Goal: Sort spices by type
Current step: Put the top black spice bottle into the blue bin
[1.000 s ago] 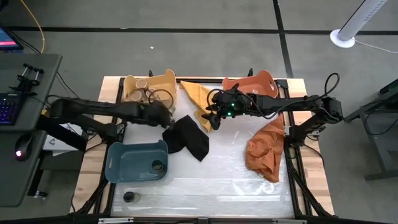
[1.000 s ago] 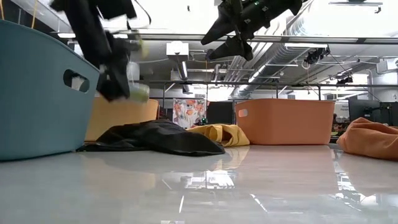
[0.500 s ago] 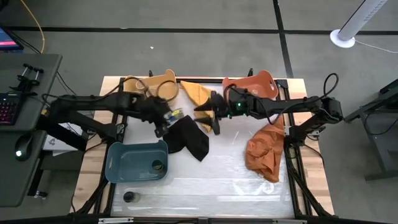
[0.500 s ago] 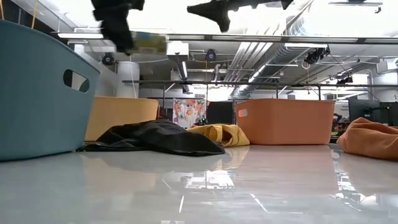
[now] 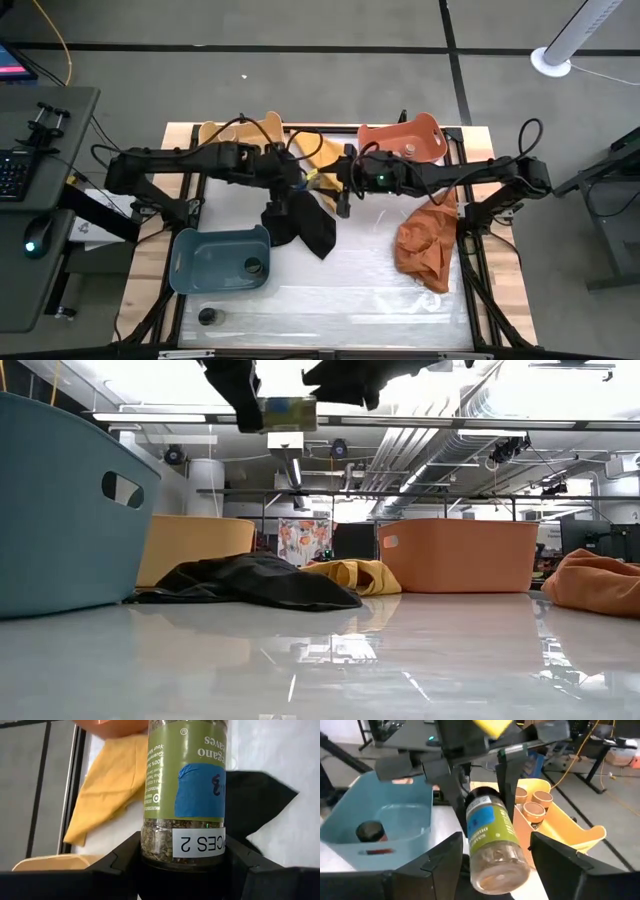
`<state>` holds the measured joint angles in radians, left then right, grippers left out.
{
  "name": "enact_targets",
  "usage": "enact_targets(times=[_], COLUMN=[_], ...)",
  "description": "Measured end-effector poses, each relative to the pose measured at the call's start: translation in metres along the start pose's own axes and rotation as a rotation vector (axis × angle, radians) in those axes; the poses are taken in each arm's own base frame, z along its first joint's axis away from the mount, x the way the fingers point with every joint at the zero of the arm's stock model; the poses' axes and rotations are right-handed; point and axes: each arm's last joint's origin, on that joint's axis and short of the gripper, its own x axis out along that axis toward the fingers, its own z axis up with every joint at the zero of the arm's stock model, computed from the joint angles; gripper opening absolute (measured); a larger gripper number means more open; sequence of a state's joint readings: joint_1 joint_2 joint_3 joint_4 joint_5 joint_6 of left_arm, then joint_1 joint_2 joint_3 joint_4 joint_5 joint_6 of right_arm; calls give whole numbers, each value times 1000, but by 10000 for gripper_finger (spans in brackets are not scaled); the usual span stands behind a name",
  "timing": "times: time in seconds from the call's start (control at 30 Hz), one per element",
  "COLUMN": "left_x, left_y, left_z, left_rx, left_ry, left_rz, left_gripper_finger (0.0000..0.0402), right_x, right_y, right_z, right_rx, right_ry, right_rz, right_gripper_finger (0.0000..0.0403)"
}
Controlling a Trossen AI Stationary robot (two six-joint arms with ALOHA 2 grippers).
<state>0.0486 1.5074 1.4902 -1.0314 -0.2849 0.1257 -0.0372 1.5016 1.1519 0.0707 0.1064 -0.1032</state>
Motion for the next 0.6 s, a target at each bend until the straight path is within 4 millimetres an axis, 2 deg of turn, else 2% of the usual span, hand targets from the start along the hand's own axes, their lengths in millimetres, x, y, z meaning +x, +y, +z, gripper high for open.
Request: enact_targets(times=[0.3, 0.47, 0.6], left_x=[-13, -26, -29], left_y=[4, 8, 5], left_z=[-8, -9, -9], left_rx=[-8, -23, 3], left_ry=[13, -50, -57], left_rz=[24, 46, 50], left_gripper_finger=[162, 162, 162], right_x=[-3, 6, 14], right_y=[-3, -1, -1], right_z=[17, 12, 8], right_rx=[99, 82, 52], right_ry=[-31, 0, -4], right_rz=[0, -5, -38], right_gripper_finger=[273, 288, 288])
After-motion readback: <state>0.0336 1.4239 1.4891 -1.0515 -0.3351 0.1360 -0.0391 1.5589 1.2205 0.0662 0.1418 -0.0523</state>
